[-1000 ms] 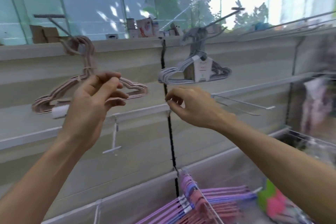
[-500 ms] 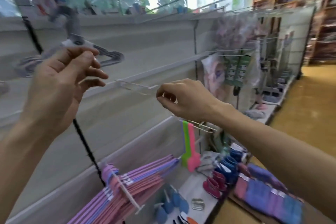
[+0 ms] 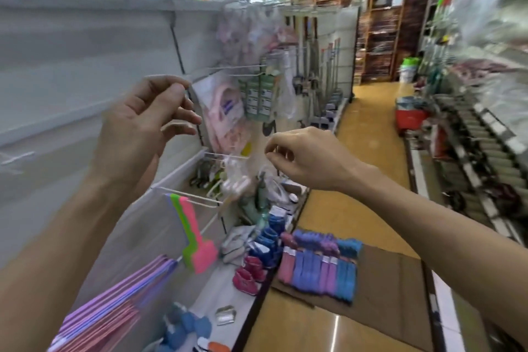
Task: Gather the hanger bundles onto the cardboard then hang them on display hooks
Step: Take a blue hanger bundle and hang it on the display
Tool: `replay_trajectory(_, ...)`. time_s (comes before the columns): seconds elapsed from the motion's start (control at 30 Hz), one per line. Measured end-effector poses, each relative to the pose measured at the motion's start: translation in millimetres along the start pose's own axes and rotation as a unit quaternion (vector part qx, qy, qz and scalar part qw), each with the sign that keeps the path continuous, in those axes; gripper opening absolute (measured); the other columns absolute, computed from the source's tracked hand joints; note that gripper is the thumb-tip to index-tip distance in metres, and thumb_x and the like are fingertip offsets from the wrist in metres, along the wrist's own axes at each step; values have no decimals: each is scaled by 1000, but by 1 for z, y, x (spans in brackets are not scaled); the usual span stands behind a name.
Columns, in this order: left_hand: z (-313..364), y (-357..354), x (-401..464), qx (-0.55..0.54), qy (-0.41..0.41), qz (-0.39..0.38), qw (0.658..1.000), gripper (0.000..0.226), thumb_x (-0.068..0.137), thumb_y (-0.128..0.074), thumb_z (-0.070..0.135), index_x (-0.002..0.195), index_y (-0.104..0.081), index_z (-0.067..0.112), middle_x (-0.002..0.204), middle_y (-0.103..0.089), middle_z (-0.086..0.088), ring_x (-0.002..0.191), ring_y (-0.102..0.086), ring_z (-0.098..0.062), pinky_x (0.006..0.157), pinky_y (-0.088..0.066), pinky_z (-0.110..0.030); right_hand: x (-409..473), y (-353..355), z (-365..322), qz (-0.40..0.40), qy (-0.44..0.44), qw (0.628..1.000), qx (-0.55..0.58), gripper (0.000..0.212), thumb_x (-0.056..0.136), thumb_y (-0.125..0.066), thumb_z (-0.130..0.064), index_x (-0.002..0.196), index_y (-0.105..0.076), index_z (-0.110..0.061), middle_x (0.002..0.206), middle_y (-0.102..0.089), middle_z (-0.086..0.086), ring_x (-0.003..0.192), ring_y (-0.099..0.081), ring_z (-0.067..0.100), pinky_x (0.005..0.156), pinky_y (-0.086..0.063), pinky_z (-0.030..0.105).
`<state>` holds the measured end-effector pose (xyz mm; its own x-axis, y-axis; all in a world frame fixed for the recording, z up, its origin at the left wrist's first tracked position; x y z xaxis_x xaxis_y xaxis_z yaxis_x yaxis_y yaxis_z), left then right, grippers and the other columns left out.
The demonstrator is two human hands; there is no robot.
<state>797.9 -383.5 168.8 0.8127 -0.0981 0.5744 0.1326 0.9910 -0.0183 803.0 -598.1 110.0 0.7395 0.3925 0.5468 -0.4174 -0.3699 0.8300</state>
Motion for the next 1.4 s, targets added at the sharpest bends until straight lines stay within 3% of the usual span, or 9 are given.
replay_trajectory(0.27, -94, -93, 55, -32, 52, -50, 997, 11, 94, -58, 21, 94, -68, 19, 77, -63, 0, 70, -65, -20, 67, -53, -30, -40, -17, 119, -41, -113, 992, -30, 22, 97, -52, -38, 105, -68, -24, 90, -71, -8, 81, -66, 15, 65, -56, 40)
replay_trajectory(0.57, -212, -180, 143, -83, 105, -101, 986, 14, 101, -52, 12, 98, -65, 15, 77, -61, -1, 68, -64, -17, 66, -52, -28, -62, -55, 267, -101, -276, 953, -67, 22, 99, -51, -39, 111, -66, -28, 99, -72, -4, 91, -67, 20, 77, -55, 41)
replay_trajectory(0.87, -339, -270, 243, -94, 148, -173, 969, 12, 101, -53, 14, 99, -65, 15, 77, -61, -1, 69, -64, -19, 67, -53, -31, -50, -115, 410, -132, -379, 912, -89, 24, 101, -47, -37, 114, -65, -28, 100, -72, -6, 92, -66, 20, 70, -46, 33)
replay_trajectory(0.97, -401, -305, 253, -79, 183, -200, 959, 12, 101, -51, 13, 100, -63, 15, 77, -60, -1, 70, -62, -18, 68, -51, -32, -60, -150, 455, -140, -409, 897, -93, 25, 101, -47, -37, 116, -64, -27, 102, -71, -6, 92, -66, 18, 69, -42, 32)
replay_trajectory(1.13, -532, -351, 233, -21, 241, -236, 941, 11, 101, -53, 13, 105, -63, 12, 78, -61, -2, 69, -64, -18, 64, -52, -29, -104, -228, 520, -166, -456, 869, -99, 25, 100, -46, -37, 117, -62, -27, 101, -71, -1, 91, -66, 21, 77, -55, 39)
replay_trajectory(1.4, -767, -380, 123, 56, 335, -243, 908, 13, 101, -52, 13, 103, -64, 16, 82, -62, -3, 69, -64, -14, 65, -53, -29, -239, -411, 598, -199, -497, 843, -47, 23, 101, -50, -31, 118, -62, -23, 103, -69, -2, 91, -64, 18, 79, -54, 39)
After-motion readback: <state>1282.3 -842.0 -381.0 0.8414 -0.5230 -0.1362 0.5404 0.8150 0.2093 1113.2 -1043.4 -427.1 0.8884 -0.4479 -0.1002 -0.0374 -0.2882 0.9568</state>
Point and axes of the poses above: each hand's wrist, its own x-axis towards the middle knuckle, its own y-axis out of the back of the hand, z = x × y, the point moved 6 cm from there along x, towards the middle knuckle
